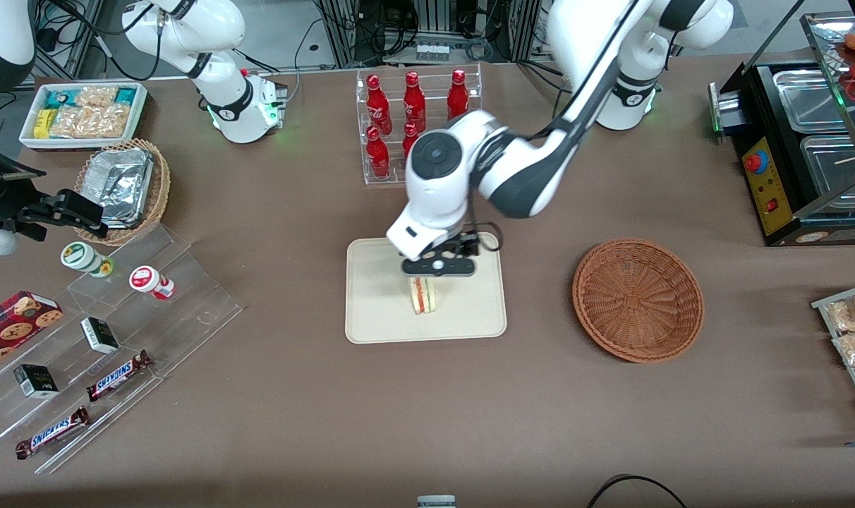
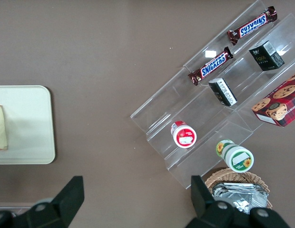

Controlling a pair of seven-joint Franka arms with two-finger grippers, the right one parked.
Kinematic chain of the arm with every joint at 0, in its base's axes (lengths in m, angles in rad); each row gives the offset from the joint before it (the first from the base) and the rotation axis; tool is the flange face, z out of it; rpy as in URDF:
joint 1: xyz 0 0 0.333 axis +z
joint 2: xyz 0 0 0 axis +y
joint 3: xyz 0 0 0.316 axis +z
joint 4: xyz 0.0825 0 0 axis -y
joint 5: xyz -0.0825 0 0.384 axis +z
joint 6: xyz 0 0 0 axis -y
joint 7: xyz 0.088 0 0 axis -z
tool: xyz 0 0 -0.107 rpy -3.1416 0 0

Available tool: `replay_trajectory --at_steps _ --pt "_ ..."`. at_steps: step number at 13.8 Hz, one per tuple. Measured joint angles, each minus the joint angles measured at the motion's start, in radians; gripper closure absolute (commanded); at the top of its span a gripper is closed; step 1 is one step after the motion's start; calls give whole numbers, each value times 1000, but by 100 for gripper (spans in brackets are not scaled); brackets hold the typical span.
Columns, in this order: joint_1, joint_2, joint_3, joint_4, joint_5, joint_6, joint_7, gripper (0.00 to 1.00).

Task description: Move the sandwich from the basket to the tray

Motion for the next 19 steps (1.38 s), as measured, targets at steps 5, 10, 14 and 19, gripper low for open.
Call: replay_trajectory --at_steps 5,10,14,19 --pt "165 -178 4 -4 0 -152 37 0" --pt "339 -321 5 -24 -1 -317 253 0" --pt "439 -432 5 -115 -15 -342 453 0" --pt "526 -556 26 -234 -29 -350 642 0"
